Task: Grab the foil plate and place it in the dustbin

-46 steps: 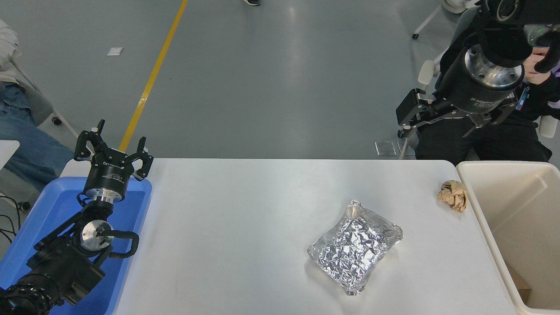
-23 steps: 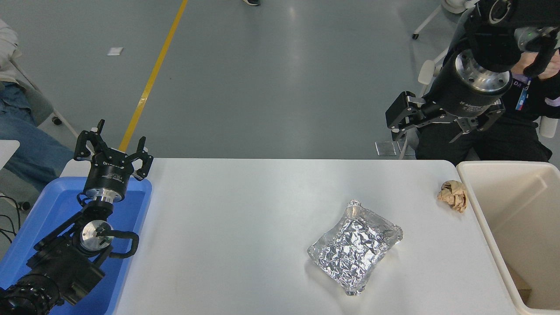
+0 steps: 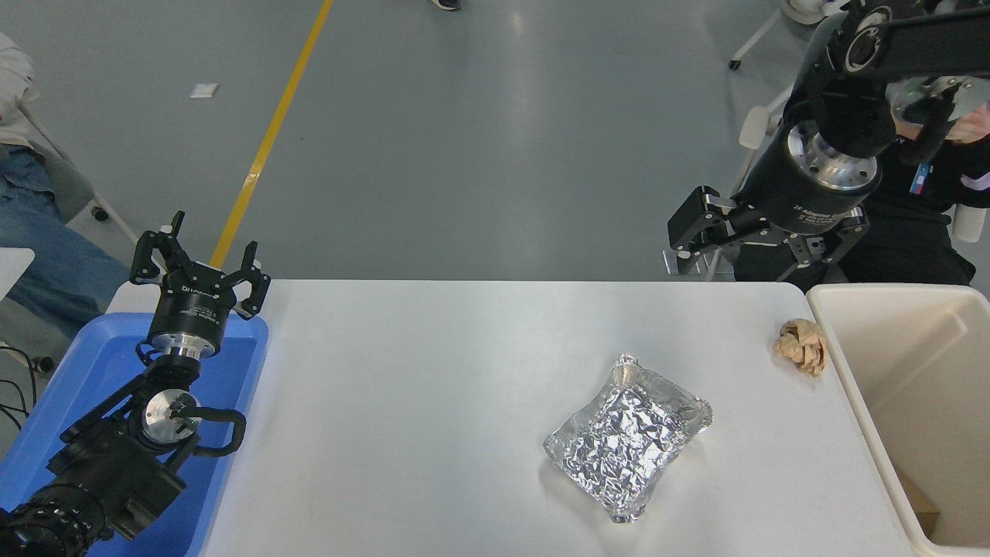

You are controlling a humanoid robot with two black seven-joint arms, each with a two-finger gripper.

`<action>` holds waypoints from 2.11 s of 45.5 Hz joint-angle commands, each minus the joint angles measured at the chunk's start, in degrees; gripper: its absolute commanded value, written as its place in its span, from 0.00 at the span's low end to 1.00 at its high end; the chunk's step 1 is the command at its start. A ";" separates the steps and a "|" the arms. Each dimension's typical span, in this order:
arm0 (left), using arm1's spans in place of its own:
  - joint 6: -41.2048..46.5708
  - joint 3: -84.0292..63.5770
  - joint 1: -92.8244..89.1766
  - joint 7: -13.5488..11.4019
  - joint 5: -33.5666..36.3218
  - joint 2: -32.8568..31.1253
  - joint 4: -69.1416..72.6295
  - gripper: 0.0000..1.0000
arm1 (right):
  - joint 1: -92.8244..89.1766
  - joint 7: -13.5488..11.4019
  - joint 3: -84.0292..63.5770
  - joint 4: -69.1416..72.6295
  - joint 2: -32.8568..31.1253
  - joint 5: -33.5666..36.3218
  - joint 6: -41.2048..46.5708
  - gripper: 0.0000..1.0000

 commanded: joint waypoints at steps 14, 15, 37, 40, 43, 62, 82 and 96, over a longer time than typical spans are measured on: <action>0.10 0.00 0.01 -0.08 -0.01 -0.09 0.01 0.99 | -23.01 -0.24 6.21 -0.94 -0.67 0.02 -24.37 1.00; 0.10 0.00 0.01 -0.08 -0.01 -0.09 0.01 0.99 | -23.71 -0.33 6.22 -1.03 -0.84 0.02 -25.07 1.00; 0.10 -0.09 0.01 0.01 -0.01 -0.09 0.01 0.99 | -37.86 -0.59 8.76 -7.10 -0.85 14.35 -29.65 1.00; 0.10 -0.09 0.01 -0.08 -0.01 0.00 0.01 0.99 | -39.09 -0.51 9.38 -7.10 -0.76 14.26 -29.39 1.00; 0.10 -0.09 0.01 -0.08 -0.01 -0.09 0.01 0.99 | -43.47 -0.42 12.70 -8.23 -0.67 14.17 -30.00 1.00; 0.10 -0.09 0.01 -0.08 -0.01 -0.09 0.01 0.99 | -50.78 -0.24 17.82 -16.50 -0.14 13.82 -35.54 0.95; 0.10 -0.09 0.01 -0.08 -0.01 -0.09 0.01 0.99 | -52.81 -0.24 18.43 -18.00 2.32 13.82 -35.80 0.80; 0.10 -0.09 0.01 -0.08 -0.01 -0.09 0.01 0.99 | -52.81 -0.24 18.35 -17.47 2.23 14.61 -35.19 0.49</action>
